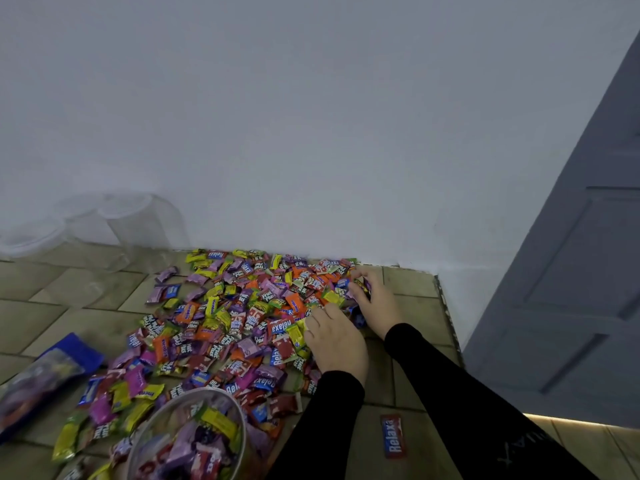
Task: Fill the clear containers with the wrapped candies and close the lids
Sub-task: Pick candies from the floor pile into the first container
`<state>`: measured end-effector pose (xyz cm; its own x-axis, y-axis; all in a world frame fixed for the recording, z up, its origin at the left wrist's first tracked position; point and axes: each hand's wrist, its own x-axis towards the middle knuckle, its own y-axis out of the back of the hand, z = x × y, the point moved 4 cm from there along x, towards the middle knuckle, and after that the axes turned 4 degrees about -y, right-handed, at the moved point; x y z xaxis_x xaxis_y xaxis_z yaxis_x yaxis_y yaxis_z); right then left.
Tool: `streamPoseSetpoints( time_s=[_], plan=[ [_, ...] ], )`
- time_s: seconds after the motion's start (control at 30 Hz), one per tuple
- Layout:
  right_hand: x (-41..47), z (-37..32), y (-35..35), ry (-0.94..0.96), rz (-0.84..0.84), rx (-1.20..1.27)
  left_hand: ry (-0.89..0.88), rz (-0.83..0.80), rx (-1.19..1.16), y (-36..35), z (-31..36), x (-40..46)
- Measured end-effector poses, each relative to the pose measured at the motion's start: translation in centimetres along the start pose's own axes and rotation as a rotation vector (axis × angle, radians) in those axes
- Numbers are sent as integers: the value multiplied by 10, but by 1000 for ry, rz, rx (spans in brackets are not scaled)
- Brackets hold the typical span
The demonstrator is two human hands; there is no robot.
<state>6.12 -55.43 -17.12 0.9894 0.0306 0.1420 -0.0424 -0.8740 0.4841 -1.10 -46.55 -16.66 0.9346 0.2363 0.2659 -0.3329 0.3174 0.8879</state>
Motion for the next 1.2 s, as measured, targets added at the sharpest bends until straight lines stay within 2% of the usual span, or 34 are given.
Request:
streamPoseSetpoints(
  time_s=[0.1,0.27,0.43,0.53,0.7,0.8,0.83,0.87,1.03,1.2],
  plan=[
    [-7,-6,0,-13,44,129,19,7,-19,9,-1,-1],
    [-17,-16,2,-28,100,211,-11,-43,-106,27,6,-5],
    [-31,-30,11,-20,143,283,-39,41,-118,48,6,-12],
    [-40,-42,19,-36,172,335,-10,-16,-214,54,3,-14],
    [-53,-66,30,-24,228,450,-33,6,-331,87,14,-21],
    [-63,-91,39,19,299,489,-63,118,-378,110,17,-26],
    [-67,-100,43,34,323,507,-63,105,-406,118,20,-26],
    [-72,-109,46,46,347,523,-99,91,-398,128,23,-26],
    [-96,-147,52,94,397,644,-233,237,-421,172,21,-32],
    [-115,-168,40,97,408,674,-284,276,-597,219,-2,-41]
  ],
)
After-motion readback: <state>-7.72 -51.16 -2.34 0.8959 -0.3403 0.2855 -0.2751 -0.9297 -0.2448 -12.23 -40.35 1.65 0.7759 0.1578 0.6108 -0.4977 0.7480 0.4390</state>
